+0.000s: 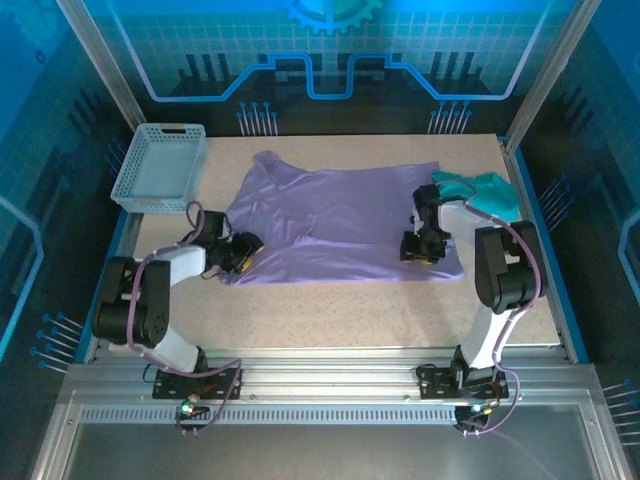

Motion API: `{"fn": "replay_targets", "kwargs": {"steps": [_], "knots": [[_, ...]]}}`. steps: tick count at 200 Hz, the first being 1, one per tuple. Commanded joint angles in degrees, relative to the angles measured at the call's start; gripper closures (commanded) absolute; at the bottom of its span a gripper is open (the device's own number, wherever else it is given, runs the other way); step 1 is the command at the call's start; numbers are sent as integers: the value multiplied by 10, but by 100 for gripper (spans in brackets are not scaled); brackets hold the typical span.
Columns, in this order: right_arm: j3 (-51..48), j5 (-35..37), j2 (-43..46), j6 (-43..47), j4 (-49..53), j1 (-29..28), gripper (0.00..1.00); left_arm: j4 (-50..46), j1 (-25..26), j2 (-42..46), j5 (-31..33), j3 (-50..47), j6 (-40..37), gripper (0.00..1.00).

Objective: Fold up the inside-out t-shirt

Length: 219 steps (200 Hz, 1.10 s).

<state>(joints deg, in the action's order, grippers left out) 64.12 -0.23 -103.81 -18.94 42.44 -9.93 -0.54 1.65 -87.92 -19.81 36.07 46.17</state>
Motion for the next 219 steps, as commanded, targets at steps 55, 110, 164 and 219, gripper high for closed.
{"fn": "replay_targets", "kwargs": {"steps": [55, 110, 164, 219], "knots": [[-154, -42, 178, -125, -3, -137, 55, -217, -6, 400, 80, -162, 49, 44], [74, 66, 86, -37, -72, 5, 41, -142, -32, 199, 119, 64, -26, 39], [345, 126, -174, 26, 14, 50, 45, -108, -32, 114, 117, 135, -38, 38], [476, 157, -286, 41, 76, 67, 46, -82, -31, 95, 103, 127, -35, 37]]}}
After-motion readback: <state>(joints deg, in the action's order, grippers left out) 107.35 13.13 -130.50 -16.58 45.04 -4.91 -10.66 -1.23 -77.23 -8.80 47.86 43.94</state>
